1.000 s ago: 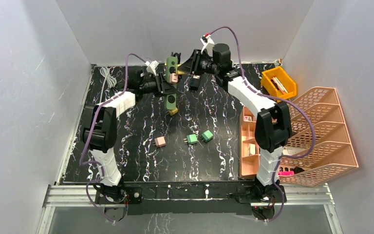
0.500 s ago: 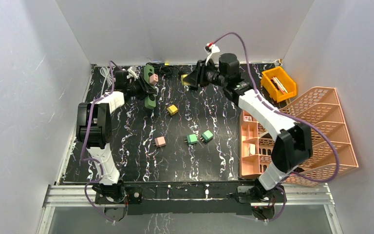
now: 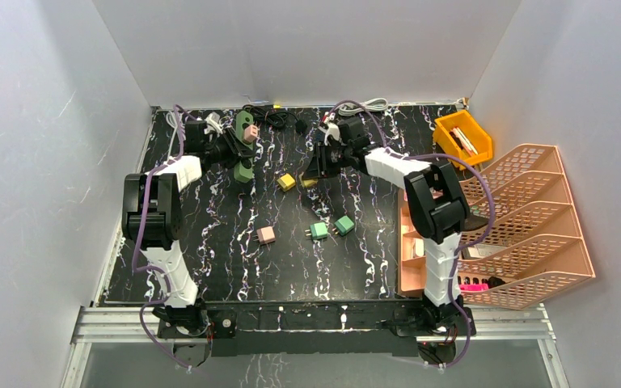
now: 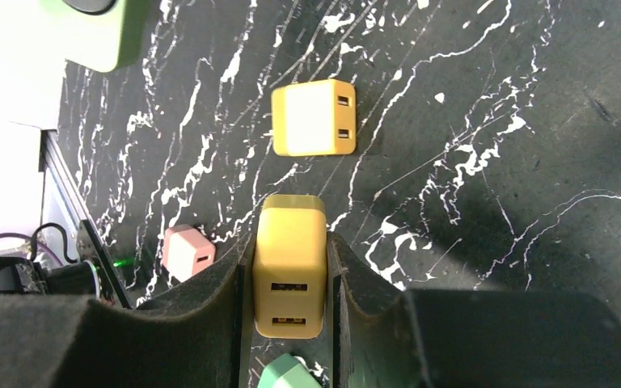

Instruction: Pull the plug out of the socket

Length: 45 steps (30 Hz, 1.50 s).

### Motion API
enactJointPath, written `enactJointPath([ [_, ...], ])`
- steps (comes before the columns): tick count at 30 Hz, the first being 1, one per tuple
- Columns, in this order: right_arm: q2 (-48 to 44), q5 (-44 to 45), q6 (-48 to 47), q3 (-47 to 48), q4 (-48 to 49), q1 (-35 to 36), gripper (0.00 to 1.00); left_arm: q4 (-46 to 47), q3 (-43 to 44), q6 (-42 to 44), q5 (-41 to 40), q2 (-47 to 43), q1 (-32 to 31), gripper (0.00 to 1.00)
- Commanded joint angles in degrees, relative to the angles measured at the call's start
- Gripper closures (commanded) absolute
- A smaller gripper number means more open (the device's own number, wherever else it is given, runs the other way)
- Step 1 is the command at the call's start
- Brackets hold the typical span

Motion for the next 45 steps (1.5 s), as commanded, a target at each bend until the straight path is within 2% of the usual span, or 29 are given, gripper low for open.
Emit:
enactJointPath([
  [1, 2.5, -1.5, -0.1, 4.3, 2.3, -0.1, 1.0, 4.0, 0.1, -0.2, 2.9, -5.8, 0.4, 1.0],
  [9, 9.8, -1.2, 1.7, 10.2, 2.1, -1.3, 0.99, 3.8, 0.0, -0.1, 3.4, -5.7, 0.6, 1.0],
  [13, 11.5, 1.3, 1.6, 11.4, 1.8, -1.5, 0.89, 4.3, -0.7, -0.2, 3.5, -5.6, 0.7, 1.0],
  [14, 11.9, 1.6, 1.6, 11.8, 1.6, -1.6, 0.84, 4.3, -0.7, -0.2, 3.5, -5.4, 0.7, 1.0],
  [15, 12.3, 1.8, 1.5, 12.2, 1.3, -1.7, 0.74, 4.3, -0.7, -0.3, 3.5, -5.4, 0.8, 1.0],
  [16, 12.3, 2.6, 1.5, 12.4, 0.8, -1.8, 0.58, 4.4, -0.6, -0.3, 3.7, -5.3, 0.8, 1.0],
  [18, 11.8, 4.4, 0.9, 12.2, 0.3, -1.7, 0.4, 4.4, -0.5, -0.3, 3.8, -5.3, 0.8, 1.0],
  [21, 9.9, 7.4, -0.8, 11.5, 0.0, -1.9, 0.26, 4.5, -0.5, -0.4, 4.0, -5.3, 0.9, 1.0],
  [24, 7.9, 10.6, -3.3, 12.1, -1.7, -1.8, 0.23, 4.6, -0.5, -0.6, 4.2, -5.3, 0.9, 1.0],
  [28, 1.6, 18.7, -7.2, 10.0, -2.0, -0.5, 0.25, 4.4, -0.8, -0.5, 4.1, -6.2, 1.0, 1.0],
  [31, -2.7, 27.6, -12.2, 8.0, -2.9, 4.0, 0.28, 4.3, -0.8, -0.4, 4.1, -6.7, 1.0, 1.0],
  [33, -3.5, 29.7, -13.8, 7.8, -4.6, 7.2, 0.33, 4.3, -0.7, -0.4, 4.1, -6.8, 1.1, 1.0],
  [35, -3.0, 29.4, -13.7, 7.8, -6.8, 10.1, 0.45, 4.2, -0.8, -0.4, 4.3, -6.9, 1.0, 1.0],
  [38, -0.8, 27.8, -12.8, 8.3, -10.2, 13.5, 0.88, 4.2, -1.1, -0.5, 4.1, -7.1, 1.1, 1.0],
  [39, -0.1, 27.3, -12.5, 8.3, -10.9, 14.1, 0.94, 4.4, -1.4, -0.5, 4.2, -7.2, 1.1, 1.0],
  [45, 3.3, 26.8, -11.0, 10.7, -16.3, 16.0, 1.0, 4.3, -1.7, -1.0, 4.3, -8.0, 1.2, 1.0],
])
